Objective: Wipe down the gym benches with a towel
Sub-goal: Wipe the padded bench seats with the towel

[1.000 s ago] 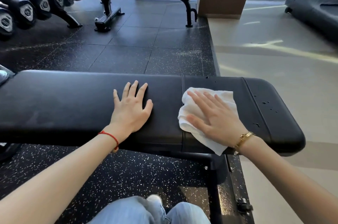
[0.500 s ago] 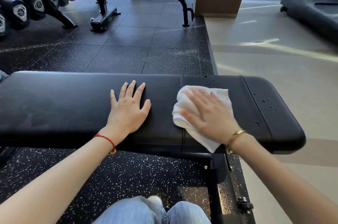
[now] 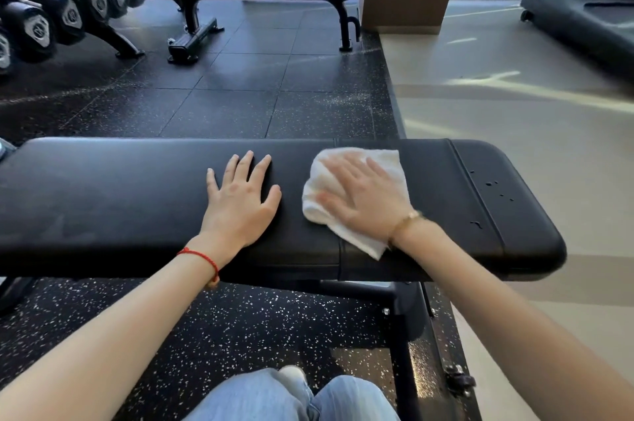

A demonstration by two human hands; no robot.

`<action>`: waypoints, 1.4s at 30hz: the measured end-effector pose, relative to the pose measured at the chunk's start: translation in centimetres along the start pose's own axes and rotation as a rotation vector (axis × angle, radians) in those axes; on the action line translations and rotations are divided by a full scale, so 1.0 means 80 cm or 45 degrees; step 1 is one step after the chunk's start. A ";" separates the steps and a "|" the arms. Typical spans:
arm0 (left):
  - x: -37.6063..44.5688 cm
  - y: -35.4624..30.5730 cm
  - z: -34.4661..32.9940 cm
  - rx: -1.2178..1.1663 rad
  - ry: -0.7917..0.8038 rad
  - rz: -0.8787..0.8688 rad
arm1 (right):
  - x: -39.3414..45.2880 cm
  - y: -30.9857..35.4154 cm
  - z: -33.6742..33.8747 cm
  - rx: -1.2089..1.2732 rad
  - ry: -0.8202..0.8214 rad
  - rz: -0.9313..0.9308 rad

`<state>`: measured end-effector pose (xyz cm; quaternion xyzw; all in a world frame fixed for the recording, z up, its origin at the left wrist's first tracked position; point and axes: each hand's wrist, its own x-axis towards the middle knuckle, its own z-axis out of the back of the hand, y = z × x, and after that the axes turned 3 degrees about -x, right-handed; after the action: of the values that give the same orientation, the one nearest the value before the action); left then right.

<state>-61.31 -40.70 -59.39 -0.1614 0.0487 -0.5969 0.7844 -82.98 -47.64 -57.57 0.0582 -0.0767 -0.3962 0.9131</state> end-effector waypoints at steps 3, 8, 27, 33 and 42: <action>-0.002 -0.001 0.001 0.003 -0.015 0.003 | -0.052 -0.041 0.005 0.033 -0.056 -0.099; -0.005 -0.007 0.002 -0.004 -0.063 0.000 | -0.038 -0.106 0.023 -0.085 -0.081 -0.430; -0.022 -0.019 -0.009 -0.086 -0.166 -0.067 | -0.143 -0.006 -0.066 -0.538 -0.678 0.238; -0.022 -0.024 -0.007 -0.093 -0.147 -0.030 | -0.184 -0.065 -0.045 -0.461 -0.649 0.031; -0.024 -0.025 -0.006 -0.069 -0.120 -0.022 | -0.124 0.027 -0.060 -0.409 -0.510 0.086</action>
<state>-63.82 -39.46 -59.46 -0.2108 0.0264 -0.5940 0.7759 -87.23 -38.73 -62.86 -0.1698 -0.1941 -0.3760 0.8900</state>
